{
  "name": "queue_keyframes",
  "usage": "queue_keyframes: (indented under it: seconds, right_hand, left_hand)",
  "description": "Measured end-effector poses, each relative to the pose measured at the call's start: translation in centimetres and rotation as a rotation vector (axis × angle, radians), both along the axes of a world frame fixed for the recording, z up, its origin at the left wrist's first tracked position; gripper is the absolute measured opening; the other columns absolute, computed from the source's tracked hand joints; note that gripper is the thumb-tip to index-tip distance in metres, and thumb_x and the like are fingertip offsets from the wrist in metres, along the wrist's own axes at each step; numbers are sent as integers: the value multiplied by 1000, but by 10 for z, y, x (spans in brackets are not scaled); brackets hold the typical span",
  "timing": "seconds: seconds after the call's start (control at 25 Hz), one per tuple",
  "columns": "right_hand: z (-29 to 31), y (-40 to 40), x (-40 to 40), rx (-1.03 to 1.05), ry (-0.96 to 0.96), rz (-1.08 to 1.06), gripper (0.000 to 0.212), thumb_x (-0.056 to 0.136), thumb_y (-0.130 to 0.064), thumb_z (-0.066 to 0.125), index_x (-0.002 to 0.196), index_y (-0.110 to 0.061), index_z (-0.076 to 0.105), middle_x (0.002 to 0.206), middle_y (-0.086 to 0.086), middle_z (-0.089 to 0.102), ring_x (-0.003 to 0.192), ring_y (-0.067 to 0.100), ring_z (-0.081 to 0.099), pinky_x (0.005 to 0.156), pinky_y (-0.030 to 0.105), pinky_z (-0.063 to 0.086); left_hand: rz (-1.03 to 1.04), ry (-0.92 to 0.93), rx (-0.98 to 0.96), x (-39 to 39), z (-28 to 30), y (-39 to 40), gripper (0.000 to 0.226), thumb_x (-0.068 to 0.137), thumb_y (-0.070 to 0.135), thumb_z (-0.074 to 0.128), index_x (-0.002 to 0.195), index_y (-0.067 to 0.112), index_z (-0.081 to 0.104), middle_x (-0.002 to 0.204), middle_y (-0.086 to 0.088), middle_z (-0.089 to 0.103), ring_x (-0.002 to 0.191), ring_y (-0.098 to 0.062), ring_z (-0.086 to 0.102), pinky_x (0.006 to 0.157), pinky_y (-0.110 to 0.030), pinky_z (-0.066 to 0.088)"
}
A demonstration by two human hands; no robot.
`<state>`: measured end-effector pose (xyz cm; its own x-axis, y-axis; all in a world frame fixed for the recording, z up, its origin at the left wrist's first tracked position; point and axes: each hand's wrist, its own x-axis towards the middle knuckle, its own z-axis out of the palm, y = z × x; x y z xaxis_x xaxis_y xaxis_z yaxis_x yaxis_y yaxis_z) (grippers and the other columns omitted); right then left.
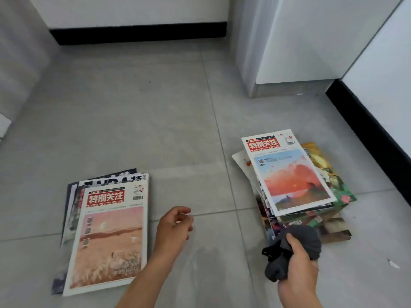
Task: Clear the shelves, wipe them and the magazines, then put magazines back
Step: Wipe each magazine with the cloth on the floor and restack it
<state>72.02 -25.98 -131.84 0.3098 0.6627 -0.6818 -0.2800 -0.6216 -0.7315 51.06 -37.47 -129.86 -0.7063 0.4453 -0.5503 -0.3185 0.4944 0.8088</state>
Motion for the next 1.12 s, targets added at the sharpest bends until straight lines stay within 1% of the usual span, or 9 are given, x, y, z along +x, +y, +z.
queue_keyframes:
  seconds: [0.08, 0.16, 0.28, 0.36, 0.52, 0.72, 0.88, 1.04, 1.12]
  right_hand:
    - [-2, -36, -14, -111, -50, 138, 47, 79, -12, 80, 123, -2, 64, 116, 18, 68, 98, 32, 66, 85, 45, 56]
    - [1, -66, -34, -185, -77, 340, 52, 76, -10, 82, 124, 0, 64, 114, 14, 66, 103, 30, 62, 101, 44, 48]
    - [10, -95, -64, -194, -29, 562, 48, 79, 0, 79, 124, -2, 64, 105, 13, 65, 98, 27, 59, 97, 36, 44]
    - [14, -107, -82, -163, -25, 695, 43, 78, 2, 79, 118, -7, 65, 96, 8, 67, 89, 24, 60, 92, 33, 43]
    - [11, -121, -111, -89, -4, 913, 38, 79, -2, 80, 106, -22, 63, 93, -5, 69, 86, 12, 62, 81, 31, 45]
    - [11, -130, -131, -35, -1, 1159, 33, 82, -6, 77, 93, -34, 61, 91, -11, 69, 85, 2, 62, 65, 14, 42]
    - [23, -97, -122, -1, -51, 1030, 23, 87, -7, 71, 105, -21, 70, 91, 2, 76, 90, 18, 69, 77, 33, 51]
    - [34, -45, -96, 759, -655, 1080, 45, 88, -11, 67, 130, -25, 59, 138, 3, 54, 121, 20, 53, 102, 43, 44]
    - [13, -29, -90, 932, -978, 1176, 72, 84, -16, 70, 149, -16, 41, 147, 10, 48, 122, 34, 47, 100, 53, 44]
  left_hand:
    - [121, 118, -43, -20, -7, -12, 18, 89, 9, 61, 95, 24, 66, 93, 0, 68, 86, -22, 64, 72, -29, 49]
    - [191, 300, -258, -50, -18, -39, 23, 89, 17, 61, 111, 24, 60, 116, 0, 64, 107, -25, 59, 89, -34, 46]
    - [108, 537, -763, -88, -37, -102, 61, 87, 44, 61, 139, 25, 37, 150, -7, 36, 138, -33, 32, 111, -53, 26]
    - [88, 553, -832, -97, -43, -130, 85, 79, 64, 62, 144, 21, 30, 153, -12, 32, 141, -36, 28, 113, -56, 26]
    - [149, 495, -802, -114, -37, -139, 103, 65, 61, 79, 144, 21, 27, 139, -15, 44, 129, -38, 41, 102, -53, 41]
    - [326, 361, -478, -114, -25, -140, 33, 94, 27, 64, 124, 20, 53, 118, -6, 68, 105, -32, 65, 91, -46, 52]
    - [325, 121, -62, -95, -14, -105, 21, 98, 23, 56, 119, 28, 58, 113, 5, 68, 104, -20, 66, 91, -46, 55]
    - [115, 7, -25, -47, -14, -48, 17, 101, 22, 53, 98, 38, 56, 99, 17, 66, 89, -3, 62, 86, -33, 54]
    - [2, 14, -92, -26, -29, -29, 19, 102, 18, 49, 97, 33, 59, 102, 13, 69, 89, -5, 64, 83, -30, 54]
